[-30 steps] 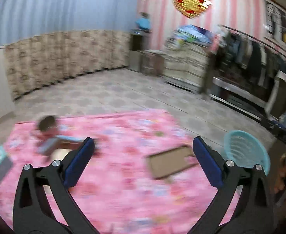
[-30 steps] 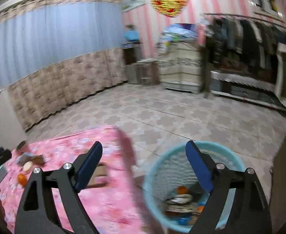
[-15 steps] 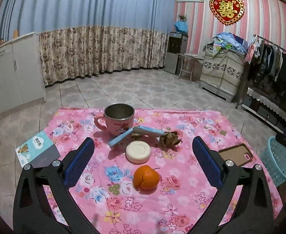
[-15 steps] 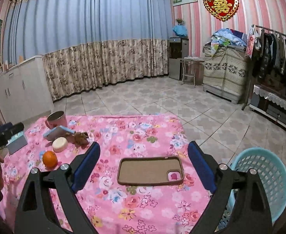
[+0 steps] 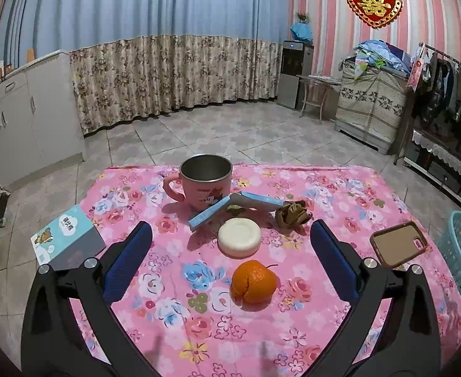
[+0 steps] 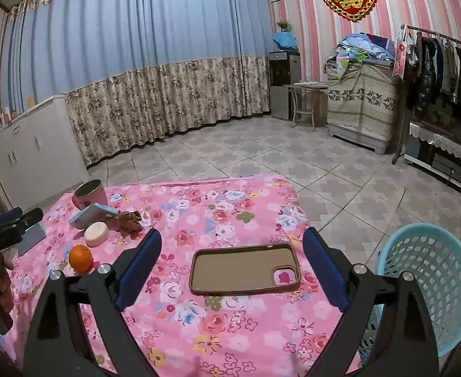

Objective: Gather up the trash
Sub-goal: 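Grasp the tangerine with the left tool while the right tool grasps the brown paper scrap, then carry the tangerine and paper scrap to the basket and open both tools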

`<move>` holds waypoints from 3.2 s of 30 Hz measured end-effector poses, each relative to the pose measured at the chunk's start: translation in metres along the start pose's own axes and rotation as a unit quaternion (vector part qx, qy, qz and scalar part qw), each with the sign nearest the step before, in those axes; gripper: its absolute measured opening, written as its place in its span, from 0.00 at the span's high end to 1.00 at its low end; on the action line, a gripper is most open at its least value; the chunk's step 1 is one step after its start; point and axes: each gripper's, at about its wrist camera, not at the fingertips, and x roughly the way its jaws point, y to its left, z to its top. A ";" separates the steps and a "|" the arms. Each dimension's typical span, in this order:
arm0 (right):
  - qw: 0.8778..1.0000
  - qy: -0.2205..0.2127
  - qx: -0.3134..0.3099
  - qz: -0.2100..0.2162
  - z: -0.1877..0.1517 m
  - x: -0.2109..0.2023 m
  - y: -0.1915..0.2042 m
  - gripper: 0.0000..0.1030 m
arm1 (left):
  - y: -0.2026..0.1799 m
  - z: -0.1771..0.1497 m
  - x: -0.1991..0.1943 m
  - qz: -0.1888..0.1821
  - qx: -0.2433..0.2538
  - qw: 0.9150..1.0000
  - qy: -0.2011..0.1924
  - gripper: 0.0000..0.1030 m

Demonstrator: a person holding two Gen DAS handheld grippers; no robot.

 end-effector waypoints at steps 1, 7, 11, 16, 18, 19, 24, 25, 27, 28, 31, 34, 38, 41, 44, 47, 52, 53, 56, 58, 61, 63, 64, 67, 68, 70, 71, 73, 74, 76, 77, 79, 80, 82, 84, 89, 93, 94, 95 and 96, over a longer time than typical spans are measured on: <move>1.000 0.000 -0.005 0.002 0.002 0.002 0.004 0.13 | -0.001 -0.002 0.004 -0.001 0.002 1.000 0.005 0.06; 0.999 0.010 -0.032 0.016 -0.004 0.011 0.029 0.13 | -0.021 -0.027 0.041 0.014 0.029 0.998 0.048 0.08; 0.998 0.031 -0.051 0.025 -0.012 0.023 0.047 0.13 | -0.025 -0.040 0.065 0.025 0.041 0.996 0.080 0.11; 0.997 0.047 -0.048 0.045 -0.017 0.043 0.069 0.13 | -0.026 -0.048 0.081 0.009 0.034 0.993 0.109 0.21; 0.996 0.056 -0.051 0.052 -0.018 0.054 0.080 0.13 | -0.028 -0.049 0.088 0.009 0.043 0.992 0.118 0.32; 0.995 0.060 -0.052 0.056 -0.019 0.058 0.085 0.13 | -0.028 -0.051 0.093 0.006 0.045 0.991 0.125 0.44; 0.991 0.096 -0.069 0.066 -0.024 0.105 0.119 0.13 | -0.017 -0.046 0.086 -0.024 0.023 0.991 0.132 0.60; 0.990 0.102 -0.069 0.068 -0.025 0.114 0.124 0.13 | -0.011 -0.041 0.077 -0.029 0.015 0.992 0.124 0.60; 0.989 0.113 -0.067 0.073 -0.025 0.133 0.136 0.13 | 0.004 -0.031 0.055 -0.031 -0.002 0.995 0.099 0.60; 0.988 0.120 -0.065 0.075 -0.025 0.143 0.141 0.13 | 0.015 -0.026 0.042 -0.024 -0.013 0.996 0.081 0.60; 0.986 0.139 -0.065 0.068 -0.025 0.174 0.156 0.13 | 0.044 -0.021 0.038 -0.010 -0.043 0.997 0.070 0.60; 0.983 0.154 -0.078 0.058 -0.023 0.200 0.172 0.13 | 0.060 -0.020 0.046 -0.012 -0.057 0.995 0.077 0.60; 0.981 0.168 -0.090 0.042 -0.018 0.224 0.185 0.15 | 0.076 -0.006 0.040 -0.017 -0.065 0.997 0.045 0.60; 0.979 0.182 -0.073 0.058 -0.014 0.240 0.187 0.29 | 0.079 -0.002 0.042 -0.012 -0.062 0.997 0.036 0.60; 0.976 0.194 -0.078 0.064 -0.016 0.250 0.189 0.56 | 0.079 -0.002 0.046 -0.009 -0.066 0.997 0.039 0.60; 0.978 0.182 -0.072 0.075 -0.015 0.230 0.180 0.58 | 0.074 -0.002 0.043 -0.011 -0.059 0.998 0.035 0.60; 0.987 0.121 -0.071 0.072 0.001 0.144 0.135 0.58 | 0.059 0.002 0.032 -0.025 -0.055 0.998 0.023 0.60; 0.990 0.109 -0.065 0.067 0.005 0.125 0.120 0.58 | 0.055 0.002 0.028 -0.032 -0.053 0.998 0.020 0.60; 0.994 0.075 -0.049 0.057 0.014 0.064 0.074 0.57 | 0.026 0.002 0.016 -0.057 -0.036 0.998 0.013 0.60; 0.996 0.057 -0.031 0.066 0.012 0.026 0.041 0.57 | 0.002 0.001 0.006 -0.078 -0.018 0.997 0.009 0.59; 0.999 0.018 -0.005 0.035 -0.003 -0.017 -0.004 0.57 | -0.036 -0.002 -0.011 -0.099 0.011 0.995 0.000 0.59; 0.999 0.017 0.024 0.025 -0.007 -0.023 -0.033 0.57 | -0.056 -0.006 -0.020 -0.104 0.027 0.994 -0.004 0.59; 0.999 0.013 0.033 0.022 -0.005 -0.025 -0.042 0.57 | -0.069 -0.006 -0.024 -0.108 0.034 0.994 -0.007 0.59; 0.999 -0.001 0.046 0.003 0.001 -0.030 -0.066 0.57 | -0.089 -0.003 -0.033 -0.129 0.027 0.991 -0.014 0.59; 0.999 -0.005 0.048 -0.002 0.002 -0.031 -0.072 0.57 | -0.098 -0.002 -0.036 -0.134 0.031 0.990 -0.019 0.59; 0.998 -0.009 0.060 -0.002 0.004 -0.033 -0.085 0.57 | -0.117 0.001 -0.038 -0.140 0.042 0.989 -0.022 0.59; 0.998 -0.010 0.064 -0.006 0.004 -0.032 -0.092 0.57 | -0.131 0.003 -0.038 -0.145 0.051 0.988 -0.023 0.59; 0.997 -0.011 0.066 -0.023 0.002 -0.034 -0.103 0.57 | -0.153 0.005 -0.035 -0.155 0.061 0.986 -0.018 0.59; 0.997 -0.013 0.067 -0.030 0.002 -0.036 -0.110 0.57 | -0.167 0.007 -0.033 -0.164 0.060 0.985 -0.016 0.59; 0.996 -0.018 0.072 -0.045 0.003 -0.041 -0.125 0.57 | -0.193 0.012 -0.030 -0.182 0.061 0.981 -0.011 0.59; 0.995 -0.020 0.072 -0.062 0.002 -0.044 -0.135 0.57 | -0.212 0.013 -0.030 -0.194 0.064 0.979 -0.011 0.59; 0.992 -0.019 0.079 -0.097 -0.002 -0.051 -0.159 0.57 | -0.242 0.012 -0.030 -0.211 0.075 0.975 -0.010 0.59; 0.990 -0.018 0.092 -0.108 -0.005 -0.055 -0.176 0.57 | -0.259 0.010 -0.029 -0.218 0.083 0.972 -0.008 0.59; 0.986 -0.019 0.126 -0.109 -0.013 -0.062 -0.206 0.57 | -0.290 0.006 -0.028 -0.242 0.090 0.966 -0.001 0.59; 0.981 -0.021 0.149 -0.124 -0.019 -0.069 -0.231 0.57 | -0.313 0.002 -0.026 -0.258 0.098 0.961 0.005 0.59; 0.977 -0.026 0.154 -0.147 -0.024 -0.076 -0.249 0.57 | -0.364 -0.012 -0.018 -0.280 0.126 0.952 0.021 0.59; 0.976 -0.025 0.149 -0.159 -0.025 -0.075 -0.252 0.56 | -0.391 -0.019 -0.010 -0.287 0.144 0.947 0.030 0.59; 0.975 -0.024 0.151 -0.160 -0.026 -0.075 -0.253 0.56 | -0.395 -0.018 -0.010 -0.288 0.145 0.946 0.030 0.59; 0.975 -0.022 0.150 -0.160 -0.028 -0.075 -0.252 0.56 | -0.401 -0.018 -0.009 -0.290 0.146 0.945 0.031 0.59; 0.975 -0.021 0.149 -0.162 -0.028 -0.075 -0.251 0.56 | -0.404 -0.018 -0.007 -0.290 0.148 0.945 0.033 0.59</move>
